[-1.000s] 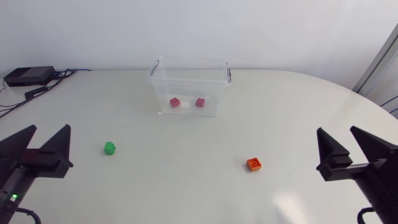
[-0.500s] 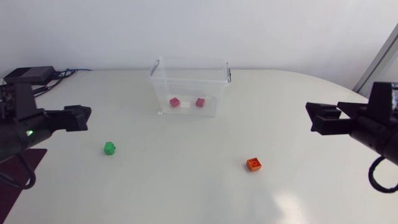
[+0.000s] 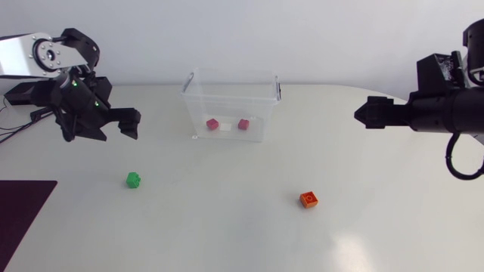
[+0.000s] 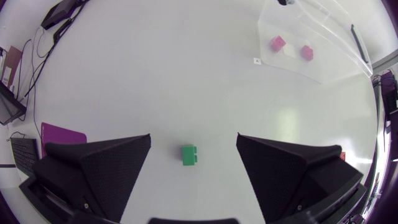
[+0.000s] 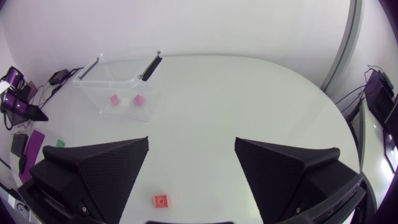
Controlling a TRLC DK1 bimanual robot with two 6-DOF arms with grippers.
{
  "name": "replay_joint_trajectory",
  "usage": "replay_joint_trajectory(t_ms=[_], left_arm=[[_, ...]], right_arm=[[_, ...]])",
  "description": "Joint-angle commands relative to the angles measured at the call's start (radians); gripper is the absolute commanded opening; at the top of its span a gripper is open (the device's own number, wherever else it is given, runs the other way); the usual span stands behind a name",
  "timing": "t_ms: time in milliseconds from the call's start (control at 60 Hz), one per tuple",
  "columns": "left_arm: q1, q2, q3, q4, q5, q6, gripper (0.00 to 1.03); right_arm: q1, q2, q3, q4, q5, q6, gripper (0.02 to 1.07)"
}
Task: Place the duplo bricks in the container
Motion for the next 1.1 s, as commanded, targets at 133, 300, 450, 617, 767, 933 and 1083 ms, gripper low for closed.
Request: replay_joint_trajectory(t_ms=[133, 300, 450, 617, 767, 933, 1083], left_arm=[[0.02, 0.226, 0.171, -0.185, 0.0, 0.019, 0.96], [0.029, 0.304, 0.228, -0.284, -0.003, 0.019, 0.96], [0.028, 0.32, 0.228, -0.33, -0.003, 0.011, 0.96], [0.019, 0.336, 0.181, -0.299, -0.002, -0.007, 0.94], [0.006, 0.363, 0.13, -0.219, -0.002, -0.022, 0.91], [0.003, 0.404, 0.118, -0.185, -0.002, -0.027, 0.9], [0.0, 0.429, 0.105, -0.162, -0.002, -0.029, 0.87]], right_arm=[[-0.044, 0.162, 0.095, -0.076, -0.099, -0.03, 1.02], [-0.008, 0.307, 0.193, -0.208, -0.047, -0.032, 1.02], [0.032, 0.398, 0.23, -0.278, -0.01, -0.047, 1.02], [0.089, 0.45, 0.224, -0.289, 0.014, -0.053, 1.02], [0.163, 0.455, 0.191, -0.285, 0.053, -0.049, 1.02], [0.256, 0.501, 0.161, -0.257, 0.126, -0.019, 1.02], [0.298, 0.574, 0.156, -0.245, 0.154, 0.011, 0.99]])
